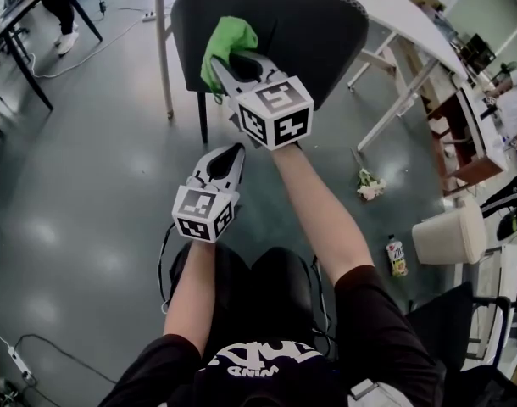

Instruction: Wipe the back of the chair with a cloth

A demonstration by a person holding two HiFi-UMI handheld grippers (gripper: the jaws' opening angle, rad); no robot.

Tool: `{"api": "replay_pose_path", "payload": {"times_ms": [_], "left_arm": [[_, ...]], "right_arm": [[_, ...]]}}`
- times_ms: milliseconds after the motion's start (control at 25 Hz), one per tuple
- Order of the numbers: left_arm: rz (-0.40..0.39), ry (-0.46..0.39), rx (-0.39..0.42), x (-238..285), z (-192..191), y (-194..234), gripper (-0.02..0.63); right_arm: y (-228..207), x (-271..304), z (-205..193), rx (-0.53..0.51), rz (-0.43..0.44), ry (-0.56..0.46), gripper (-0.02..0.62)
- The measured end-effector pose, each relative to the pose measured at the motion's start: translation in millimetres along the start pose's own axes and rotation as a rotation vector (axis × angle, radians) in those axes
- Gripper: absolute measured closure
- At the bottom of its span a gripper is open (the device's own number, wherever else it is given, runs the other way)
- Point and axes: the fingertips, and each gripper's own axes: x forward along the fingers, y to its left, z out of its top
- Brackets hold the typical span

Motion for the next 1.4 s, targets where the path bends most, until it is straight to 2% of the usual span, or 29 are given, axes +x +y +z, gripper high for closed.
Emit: {"api": "replay_pose_path", "payload": {"times_ms": [200,480,600,880,1080,1240,1400], "left_arm": [[-0.010,0.014,0.030,2,-3,-3,0.607],[-0.011,0.007,0.016,1,-1,-3,0.607],[-0.011,0.007,0.019,-1,0,-5,0.607],[-0.007,0.007,0.019,-4,-1,-6,0.607],[-0.012,0.009,0.026,-4,0,-10,0.607],[-0.009,0.006,0.021,-6,1,-7,0.607],[0.000,0.005,0.027,-7,1,-3,0.607]], "right_arm": [[-2,-7,1,-0.009,-0.009,-0.015,0.548],[-42,-60,-5,-0.062,-0.111,-0.011,0.548],[-74,-100,-10,-0.058,-0.193,-0.005,0.548],[-155,-212,-32,-0.025,-0.445,0.006,0.548],[-194,-268,-40,-0.010,-0.581,0.016,0.548],[-198,-276,-54,0.009,-0.603,0.039,0.548],[-184,-246,-66,-0.005,-0.541,0.069,0.548]]}}
